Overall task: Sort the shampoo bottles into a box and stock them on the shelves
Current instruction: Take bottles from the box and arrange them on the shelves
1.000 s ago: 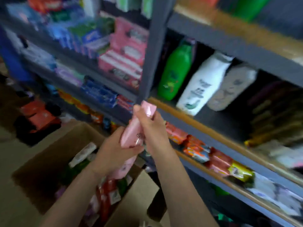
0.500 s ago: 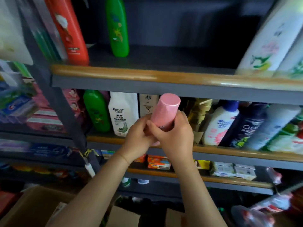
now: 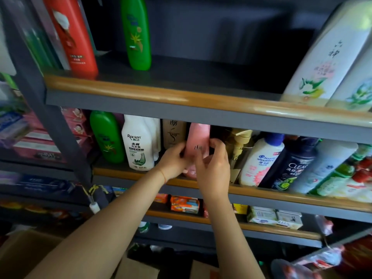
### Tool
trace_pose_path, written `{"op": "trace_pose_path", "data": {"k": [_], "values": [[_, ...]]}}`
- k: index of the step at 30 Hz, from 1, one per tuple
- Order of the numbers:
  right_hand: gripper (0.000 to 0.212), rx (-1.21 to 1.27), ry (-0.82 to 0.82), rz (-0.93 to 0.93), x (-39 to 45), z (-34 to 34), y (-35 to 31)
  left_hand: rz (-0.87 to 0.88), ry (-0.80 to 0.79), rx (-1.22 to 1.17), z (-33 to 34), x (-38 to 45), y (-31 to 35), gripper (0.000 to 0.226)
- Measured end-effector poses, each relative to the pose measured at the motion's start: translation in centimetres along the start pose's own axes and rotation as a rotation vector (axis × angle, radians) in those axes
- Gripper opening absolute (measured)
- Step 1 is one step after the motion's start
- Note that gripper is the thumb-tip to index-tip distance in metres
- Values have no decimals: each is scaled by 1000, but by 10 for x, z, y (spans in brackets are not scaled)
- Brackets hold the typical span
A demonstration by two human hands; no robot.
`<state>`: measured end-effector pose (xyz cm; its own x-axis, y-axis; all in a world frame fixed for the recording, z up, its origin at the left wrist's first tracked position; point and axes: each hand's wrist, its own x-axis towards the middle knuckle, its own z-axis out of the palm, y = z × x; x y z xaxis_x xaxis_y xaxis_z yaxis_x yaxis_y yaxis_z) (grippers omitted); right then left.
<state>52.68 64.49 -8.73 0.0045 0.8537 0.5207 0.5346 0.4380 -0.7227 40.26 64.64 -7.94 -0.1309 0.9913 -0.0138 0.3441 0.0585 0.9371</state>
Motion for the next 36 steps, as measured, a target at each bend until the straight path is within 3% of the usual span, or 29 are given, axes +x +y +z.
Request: {"op": "trace_pose_path", "data": {"k": [3,6,14,20,27,36], "values": [[21,-30,1,-64,-21,5,10,-28,-54,-69,-2,6,-1,42],[30,-97,-93,-104,-39,11,25,-41,-58,-117,0,7,-9,54],[59,-179,-224,-67,-55,21,32,-25,31,-192,9,-11,-26,33],[54,-158,-221,-58,-42,29,31,-52,-60,-267,10,1,-26,46],[59,-244,-304,23,-22,40,37,-194,74,-608,13,17,-30,31],[56,-264,-363,75,-17,40,34,-263,4,-424,8,22,-22,42]]}}
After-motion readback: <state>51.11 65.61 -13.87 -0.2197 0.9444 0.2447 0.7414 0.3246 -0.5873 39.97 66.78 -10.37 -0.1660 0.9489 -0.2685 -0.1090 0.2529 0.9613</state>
